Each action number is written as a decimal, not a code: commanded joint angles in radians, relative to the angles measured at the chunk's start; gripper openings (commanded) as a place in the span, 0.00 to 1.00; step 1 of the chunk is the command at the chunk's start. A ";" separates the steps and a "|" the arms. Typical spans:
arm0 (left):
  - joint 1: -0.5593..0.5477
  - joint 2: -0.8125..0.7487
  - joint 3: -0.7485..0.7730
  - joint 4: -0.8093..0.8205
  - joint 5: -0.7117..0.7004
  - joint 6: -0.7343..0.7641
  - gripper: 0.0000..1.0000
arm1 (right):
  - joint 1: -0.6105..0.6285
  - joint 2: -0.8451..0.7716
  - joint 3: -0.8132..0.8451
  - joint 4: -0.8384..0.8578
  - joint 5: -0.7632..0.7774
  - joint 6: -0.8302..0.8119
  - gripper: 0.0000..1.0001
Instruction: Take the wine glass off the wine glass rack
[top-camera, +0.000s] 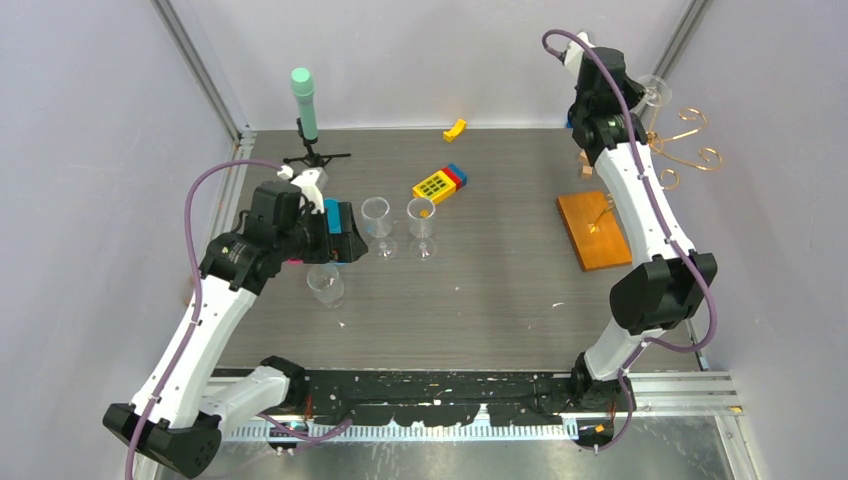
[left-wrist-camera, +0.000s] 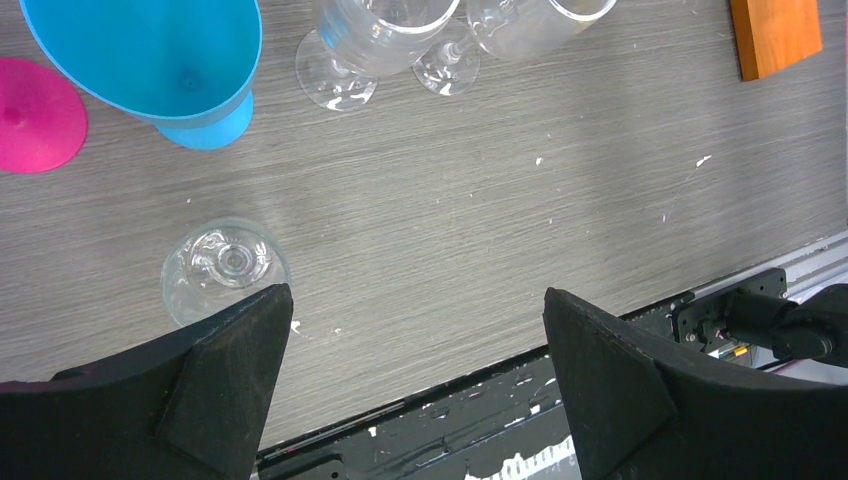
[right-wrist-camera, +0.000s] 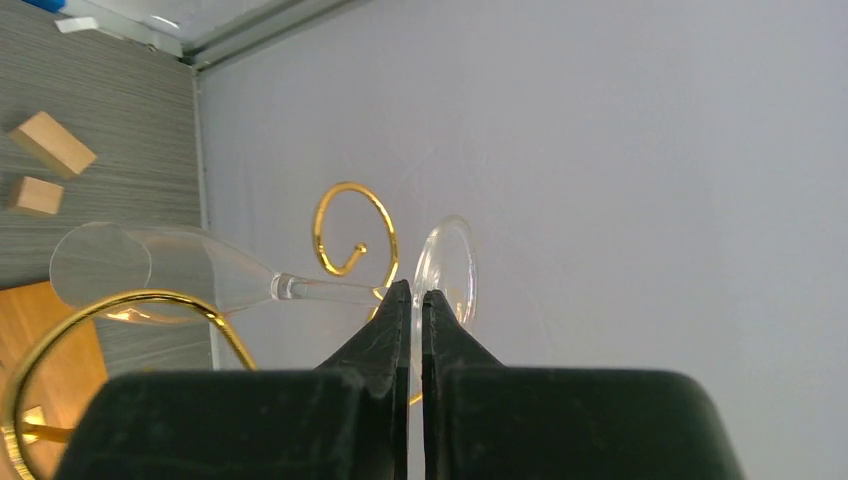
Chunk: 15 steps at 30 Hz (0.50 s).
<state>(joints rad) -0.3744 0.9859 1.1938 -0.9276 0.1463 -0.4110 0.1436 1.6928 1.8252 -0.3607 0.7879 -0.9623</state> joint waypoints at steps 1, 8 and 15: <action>0.003 -0.018 0.003 0.047 0.005 0.003 1.00 | 0.028 -0.052 0.046 0.031 -0.033 0.042 0.00; 0.003 -0.014 0.004 0.047 0.003 0.003 1.00 | 0.058 -0.010 0.063 0.095 -0.041 0.051 0.00; 0.003 -0.017 0.011 0.043 -0.002 0.003 1.00 | 0.111 0.035 0.087 0.151 -0.078 0.084 0.00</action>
<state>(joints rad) -0.3744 0.9852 1.1938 -0.9245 0.1459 -0.4107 0.2188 1.7119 1.8507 -0.3122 0.7345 -0.9077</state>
